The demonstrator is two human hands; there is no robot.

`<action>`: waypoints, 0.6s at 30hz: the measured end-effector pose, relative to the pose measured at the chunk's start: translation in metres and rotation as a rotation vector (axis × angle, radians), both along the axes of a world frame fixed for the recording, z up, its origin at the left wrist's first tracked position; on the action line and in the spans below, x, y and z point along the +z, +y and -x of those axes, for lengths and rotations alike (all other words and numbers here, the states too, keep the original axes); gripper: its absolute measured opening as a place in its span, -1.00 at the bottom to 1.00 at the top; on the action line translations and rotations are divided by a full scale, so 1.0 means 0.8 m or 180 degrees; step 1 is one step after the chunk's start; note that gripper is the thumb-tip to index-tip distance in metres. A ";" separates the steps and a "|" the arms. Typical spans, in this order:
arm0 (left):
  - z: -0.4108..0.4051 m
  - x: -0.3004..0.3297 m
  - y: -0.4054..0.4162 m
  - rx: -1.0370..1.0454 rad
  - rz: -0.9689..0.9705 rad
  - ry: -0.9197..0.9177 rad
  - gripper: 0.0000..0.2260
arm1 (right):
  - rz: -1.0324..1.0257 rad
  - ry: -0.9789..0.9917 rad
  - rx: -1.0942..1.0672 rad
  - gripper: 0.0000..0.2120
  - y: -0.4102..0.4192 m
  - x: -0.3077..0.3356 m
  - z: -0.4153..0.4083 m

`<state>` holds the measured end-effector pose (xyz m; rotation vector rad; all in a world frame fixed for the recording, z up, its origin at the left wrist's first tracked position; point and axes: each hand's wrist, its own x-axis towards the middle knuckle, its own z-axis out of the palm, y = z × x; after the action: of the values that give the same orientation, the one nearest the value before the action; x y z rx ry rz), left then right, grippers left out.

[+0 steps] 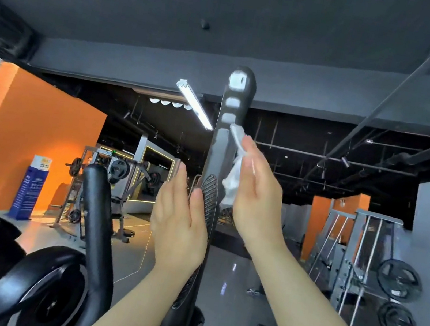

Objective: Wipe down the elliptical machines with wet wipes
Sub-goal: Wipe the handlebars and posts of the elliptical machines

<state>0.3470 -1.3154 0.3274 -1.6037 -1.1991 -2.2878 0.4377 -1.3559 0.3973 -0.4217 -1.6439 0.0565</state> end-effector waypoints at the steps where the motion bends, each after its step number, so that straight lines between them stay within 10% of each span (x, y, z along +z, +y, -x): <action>1: 0.001 -0.004 -0.001 0.0133 -0.0019 0.0125 -0.39 | -0.0163 0.0190 -0.0003 -0.64 -0.001 0.023 0.005; 8: 0.011 -0.025 0.007 0.1003 -0.0037 0.0757 -0.49 | -0.1710 -0.2424 -0.2365 -0.75 0.047 0.104 0.009; 18: 0.069 -0.111 -0.013 0.1561 -0.0306 0.1483 -0.54 | -0.1854 -0.2973 -0.1783 -0.75 0.043 -0.065 -0.006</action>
<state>0.2916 -1.3261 0.2388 -1.4839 -1.1715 -1.5440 0.4426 -1.3215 0.3449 -0.4651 -2.2537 -1.1627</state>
